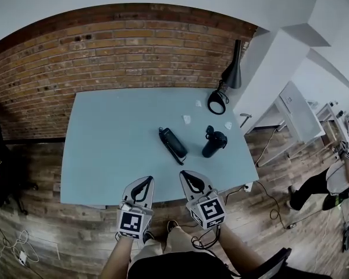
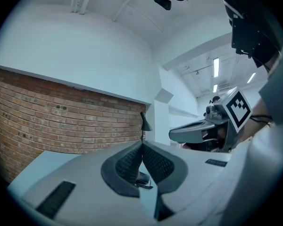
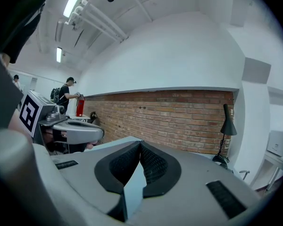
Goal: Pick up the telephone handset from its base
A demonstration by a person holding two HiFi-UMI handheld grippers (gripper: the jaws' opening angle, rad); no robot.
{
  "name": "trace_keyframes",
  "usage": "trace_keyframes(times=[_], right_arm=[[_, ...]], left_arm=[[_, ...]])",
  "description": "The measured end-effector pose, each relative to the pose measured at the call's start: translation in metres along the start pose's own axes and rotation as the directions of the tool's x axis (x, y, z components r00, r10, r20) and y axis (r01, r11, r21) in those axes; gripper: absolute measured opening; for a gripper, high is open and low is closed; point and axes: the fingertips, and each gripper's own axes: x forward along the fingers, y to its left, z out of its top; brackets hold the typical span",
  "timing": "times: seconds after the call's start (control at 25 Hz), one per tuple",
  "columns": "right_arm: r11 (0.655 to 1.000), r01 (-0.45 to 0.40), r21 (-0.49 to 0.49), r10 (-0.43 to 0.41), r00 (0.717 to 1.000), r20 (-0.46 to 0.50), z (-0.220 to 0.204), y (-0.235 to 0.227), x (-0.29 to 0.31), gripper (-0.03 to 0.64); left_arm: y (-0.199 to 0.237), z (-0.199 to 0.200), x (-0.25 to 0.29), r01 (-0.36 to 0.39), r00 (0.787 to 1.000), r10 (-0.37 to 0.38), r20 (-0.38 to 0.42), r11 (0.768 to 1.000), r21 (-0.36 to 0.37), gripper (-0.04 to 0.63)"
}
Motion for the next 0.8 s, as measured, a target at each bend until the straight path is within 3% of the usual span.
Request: trace_keyframes(times=[0.48, 0.8], right_arm=[[0.994, -0.096, 0.044, 0.095, 0.995, 0.022, -0.022, -0.08, 0.064, 0.014], [0.991, -0.129, 0.042, 0.131, 0.989, -0.068, -0.06, -0.11, 0.091, 0.014]], left_arm=[[0.02, -0.012, 0.08, -0.114, 0.99, 0.113, -0.085, 0.994, 0.001, 0.023], [0.031, -0.015, 0.11, -0.169, 0.98, 0.171, -0.099, 0.985, 0.021, 0.023]])
